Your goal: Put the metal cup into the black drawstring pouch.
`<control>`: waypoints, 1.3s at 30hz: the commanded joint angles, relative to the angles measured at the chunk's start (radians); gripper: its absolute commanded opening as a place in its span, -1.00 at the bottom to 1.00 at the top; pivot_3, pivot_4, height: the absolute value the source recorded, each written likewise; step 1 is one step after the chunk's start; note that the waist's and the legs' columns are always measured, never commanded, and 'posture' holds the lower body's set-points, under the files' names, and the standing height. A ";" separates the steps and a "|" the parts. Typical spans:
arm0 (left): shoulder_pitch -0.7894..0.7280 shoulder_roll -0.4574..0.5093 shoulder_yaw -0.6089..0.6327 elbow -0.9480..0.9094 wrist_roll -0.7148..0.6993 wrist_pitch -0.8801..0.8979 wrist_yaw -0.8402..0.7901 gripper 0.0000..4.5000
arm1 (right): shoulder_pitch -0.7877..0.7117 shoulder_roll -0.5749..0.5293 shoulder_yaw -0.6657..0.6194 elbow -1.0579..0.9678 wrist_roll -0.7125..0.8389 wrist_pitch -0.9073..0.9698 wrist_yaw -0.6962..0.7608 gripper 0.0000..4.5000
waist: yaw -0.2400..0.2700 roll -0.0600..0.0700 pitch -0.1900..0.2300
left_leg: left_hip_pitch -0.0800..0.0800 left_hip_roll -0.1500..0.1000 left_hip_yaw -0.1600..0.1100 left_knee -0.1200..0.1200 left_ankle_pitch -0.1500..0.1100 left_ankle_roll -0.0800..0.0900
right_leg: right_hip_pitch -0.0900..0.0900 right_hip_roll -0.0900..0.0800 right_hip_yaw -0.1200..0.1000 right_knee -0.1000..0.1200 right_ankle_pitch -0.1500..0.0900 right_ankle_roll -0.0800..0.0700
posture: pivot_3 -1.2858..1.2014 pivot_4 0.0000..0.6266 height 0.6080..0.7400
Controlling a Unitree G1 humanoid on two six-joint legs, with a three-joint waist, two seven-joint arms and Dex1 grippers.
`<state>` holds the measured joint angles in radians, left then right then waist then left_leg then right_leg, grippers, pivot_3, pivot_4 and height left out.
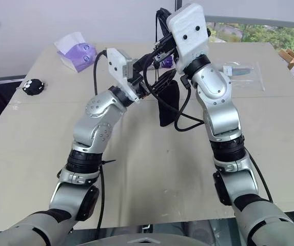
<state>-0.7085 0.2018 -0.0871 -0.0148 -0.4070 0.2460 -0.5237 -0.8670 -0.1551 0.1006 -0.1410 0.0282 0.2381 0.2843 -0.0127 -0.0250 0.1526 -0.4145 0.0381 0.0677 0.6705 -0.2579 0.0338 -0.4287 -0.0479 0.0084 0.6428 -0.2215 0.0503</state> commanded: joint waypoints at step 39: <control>0.217 0.053 0.074 -0.145 -0.071 0.130 -0.126 0.77 | 0.091 -0.049 -0.106 -0.081 0.135 0.066 -0.029 -1.00 | -0.003 0.000 0.000 | 0.000 0.002 0.000 -0.001 -0.001 0.002 | -0.002 0.000 0.000 0.002 0.000 0.000 | 0.03 -0.52 1.00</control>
<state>-0.5030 0.2290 -0.0590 -0.0280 -0.3870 0.3144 -0.6221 -0.8089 -0.1743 -0.0072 -0.1737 0.1395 0.2564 0.2139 -0.0152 -0.0245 0.1524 -0.4144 0.0407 0.0667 0.6699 -0.2595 0.0366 -0.4303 -0.0479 0.0095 0.6447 -0.2215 0.0504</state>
